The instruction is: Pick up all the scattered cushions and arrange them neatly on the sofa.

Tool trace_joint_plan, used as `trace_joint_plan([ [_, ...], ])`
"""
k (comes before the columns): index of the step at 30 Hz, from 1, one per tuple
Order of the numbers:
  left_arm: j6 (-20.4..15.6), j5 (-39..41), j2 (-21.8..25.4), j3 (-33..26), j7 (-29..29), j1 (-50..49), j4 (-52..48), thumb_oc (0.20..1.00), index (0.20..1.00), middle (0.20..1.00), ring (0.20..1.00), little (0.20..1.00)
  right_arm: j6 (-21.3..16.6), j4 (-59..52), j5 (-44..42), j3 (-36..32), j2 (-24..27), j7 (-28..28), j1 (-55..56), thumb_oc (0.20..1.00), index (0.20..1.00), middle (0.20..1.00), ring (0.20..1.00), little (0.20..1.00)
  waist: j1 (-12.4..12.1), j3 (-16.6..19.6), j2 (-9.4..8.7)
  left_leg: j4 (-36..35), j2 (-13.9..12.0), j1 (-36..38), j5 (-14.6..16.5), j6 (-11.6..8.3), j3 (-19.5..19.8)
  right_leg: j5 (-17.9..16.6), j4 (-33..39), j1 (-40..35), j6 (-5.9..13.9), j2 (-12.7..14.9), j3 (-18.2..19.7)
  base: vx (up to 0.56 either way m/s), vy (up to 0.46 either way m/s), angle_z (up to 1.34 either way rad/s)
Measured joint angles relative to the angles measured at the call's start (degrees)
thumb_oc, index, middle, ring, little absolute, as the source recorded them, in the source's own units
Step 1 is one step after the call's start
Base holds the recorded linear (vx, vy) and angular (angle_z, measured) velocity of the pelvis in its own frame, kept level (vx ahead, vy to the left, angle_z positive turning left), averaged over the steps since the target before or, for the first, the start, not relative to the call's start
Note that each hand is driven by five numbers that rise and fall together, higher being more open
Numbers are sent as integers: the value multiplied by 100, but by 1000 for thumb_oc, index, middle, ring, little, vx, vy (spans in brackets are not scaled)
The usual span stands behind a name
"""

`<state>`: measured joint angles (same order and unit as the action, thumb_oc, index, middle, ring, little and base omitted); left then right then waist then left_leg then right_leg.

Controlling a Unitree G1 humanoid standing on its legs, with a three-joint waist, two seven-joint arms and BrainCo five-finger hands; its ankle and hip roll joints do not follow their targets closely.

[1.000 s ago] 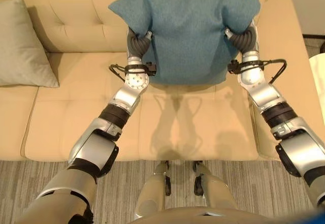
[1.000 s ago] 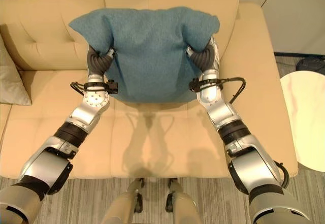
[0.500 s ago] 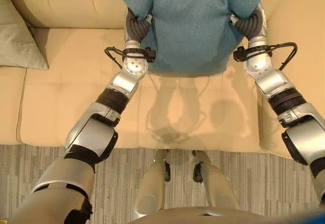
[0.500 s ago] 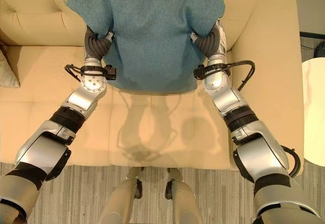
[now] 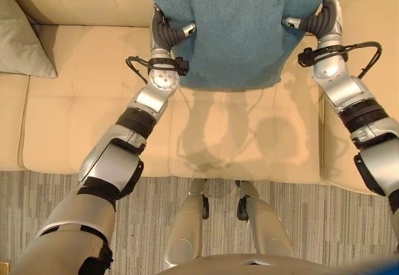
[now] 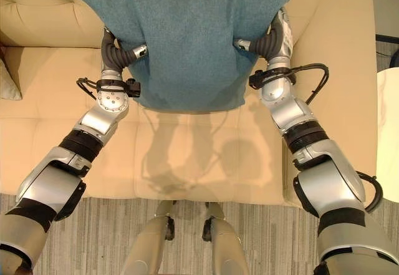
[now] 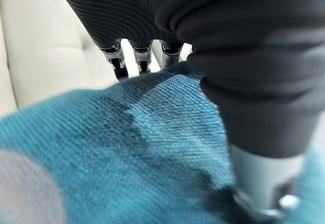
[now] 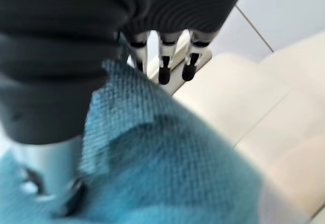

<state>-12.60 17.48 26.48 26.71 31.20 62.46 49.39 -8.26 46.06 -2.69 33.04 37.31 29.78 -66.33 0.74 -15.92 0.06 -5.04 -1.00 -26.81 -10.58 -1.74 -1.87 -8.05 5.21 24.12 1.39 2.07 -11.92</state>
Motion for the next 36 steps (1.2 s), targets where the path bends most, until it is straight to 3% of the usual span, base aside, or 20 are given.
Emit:
trace_joint_plan([
  [3,-48,305,282,-43,-245,278,589,1000,1000,1000,1000,1000,-16,486,-44,178,55,-150,-340,1000,1000,1000,1000,1000,4,3,2,23,-9,2,-6,-8,-14,-11,0,-2,-9,-7,10,-3,7,-2],
  [7,-30,442,1512,18,-600,483,988,1000,1000,1000,1000,1000,43,1199,-176,281,673,-384,-361,1000,1000,1000,1000,1000,32,6,1,20,-8,6,-15,-21,-26,-16,0,-1,-10,-2,19,8,17,-1],
  [9,-41,444,2071,-43,-739,453,1001,1000,1000,1000,1000,1000,64,1426,-298,-178,1028,-485,-29,1000,1000,1000,1000,1000,7,9,-1,18,-5,19,-15,-21,-28,-16,-1,-13,-10,0,22,10,16,0],
  [12,-41,442,2188,-336,-763,195,809,1000,1000,1000,1000,1000,119,1350,-493,-612,1169,-509,360,1000,1000,1000,1000,1000,6,17,-6,15,-1,88,-15,-21,-40,-16,-1,-74,-10,3,39,51,21,-3],
  [15,-109,303,1971,-1426,-756,-2277,-2292,1000,1000,1000,1000,1000,54,-766,-489,-2117,1211,-559,2533,1000,1000,1000,1000,1000,32,19,-13,-21,4,383,11,-44,-60,36,-1,-362,63,11,70,106,15,-2],
  [16,-249,148,1657,-1816,-754,-3099,-2991,1000,1000,1000,1000,1000,-31,-1276,-452,-2386,1128,-576,3219,1000,1000,1000,1000,1000,39,20,-19,-21,8,522,22,-56,-69,40,0,-483,67,14,104,104,-2,-6],
  [17,-290,37,1409,-1831,-751,-3501,-3065,1000,1000,1000,1000,1000,-26,-1300,-352,-2470,975,-604,3592,1000,1000,1000,1000,1000,18,28,-37,-23,7,689,41,-79,-90,63,1,-643,93,12,162,144,9,-15],
  [19,-227,-282,380,-2218,-759,-5495,-3325,1000,1000,1000,1000,1000,-32,-1683,-265,-3234,-559,-711,5436,1000,1000,1000,1000,1000,98,525,-234,-26,-79,1011,337,-191,-128,242,2,-923,174,-62,233,187,24,-19],
  [21,-103,-545,-179,-2458,-860,-6544,-3326,1000,1000,1000,1000,1000,-33,-1824,-186,-3418,-1346,-825,6402,1000,1000,1000,1000,1000,149,704,-286,-30,-81,1188,375,-166,-157,283,4,-1092,115,-67,254,135,18,-10],
  [22,-19,-779,-467,-2592,-919,-6895,-3047,1000,1000,1000,1000,1000,-9,-1590,-81,-3448,-1612,-895,6722,1000,1000,1000,1000,1000,148,703,-282,-32,-76,1420,418,-129,-204,301,5,-1302,102,-59,298,68,11,-16],
  [25,335,-1217,-538,-2502,-1123,-7278,-1895,1000,1000,1000,1000,1000,91,-932,192,-3222,-1563,-1128,7036,1000,1000,1000,1000,1000,156,952,-101,-60,-52,1620,505,-110,-234,359,7,-1494,127,-28,326,21,6,-6],
  [27,341,-1318,-640,-2452,-1162,-7377,-1723,1000,1000,1000,1000,1000,83,-676,327,-3073,-1548,-1221,7099,1000,1000,1000,1000,1000,155,1126,-19,-60,-48,1629,496,-109,-242,349,13,-1505,136,-18,325,0,0,0],
  [30,444,-1617,-851,-2204,-1371,-7356,-656,1000,1000,1000,1000,1000,45,-152,643,-2745,-1545,-1386,7103,1000,1000,1000,1000,1000,167,1375,98,-59,-43,1820,514,-81,-268,366,34,-1684,121,-12,328,-45,8,-3],
  [33,570,-1839,-1025,-1964,-1479,-7076,716,1000,1000,1000,1000,1000,37,601,834,-2517,-1547,-1446,6910,1000,1000,1000,1000,1000,178,1400,118,-59,-51,2014,524,-65,-338,367,34,-1863,120,-18,348,-42,-1,-7],
  [36,586,-1945,-1116,-1813,-1537,-7015,1236,1000,1000,1000,1000,1000,61,1083,881,-2492,-1547,-1447,6876,1000,1000,1000,1000,1000,179,1421,78,-61,-65,2135,534,-52,-384,367,34,-1952,114,-29,418,-34,-9,-11],
])
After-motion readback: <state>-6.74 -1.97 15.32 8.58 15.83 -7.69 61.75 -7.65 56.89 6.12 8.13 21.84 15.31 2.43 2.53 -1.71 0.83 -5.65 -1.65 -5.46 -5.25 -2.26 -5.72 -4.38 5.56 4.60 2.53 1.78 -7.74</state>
